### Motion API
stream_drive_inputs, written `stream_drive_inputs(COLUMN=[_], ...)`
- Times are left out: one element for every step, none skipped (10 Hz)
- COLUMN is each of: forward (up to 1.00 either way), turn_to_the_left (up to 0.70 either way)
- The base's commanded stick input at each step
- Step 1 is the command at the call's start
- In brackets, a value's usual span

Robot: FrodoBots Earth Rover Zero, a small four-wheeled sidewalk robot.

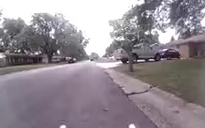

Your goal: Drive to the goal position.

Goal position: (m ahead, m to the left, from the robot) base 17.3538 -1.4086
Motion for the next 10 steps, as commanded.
stream_drive_inputs(forward=[1.0,1.0,1.0,1.0,1.0,1.0,1.0,1.0,1.0,1.0], turn_to_the_left=[0.39,0.31,0.06,0.01,0.0,0.0,0.0,0.0,0.0,0.0])
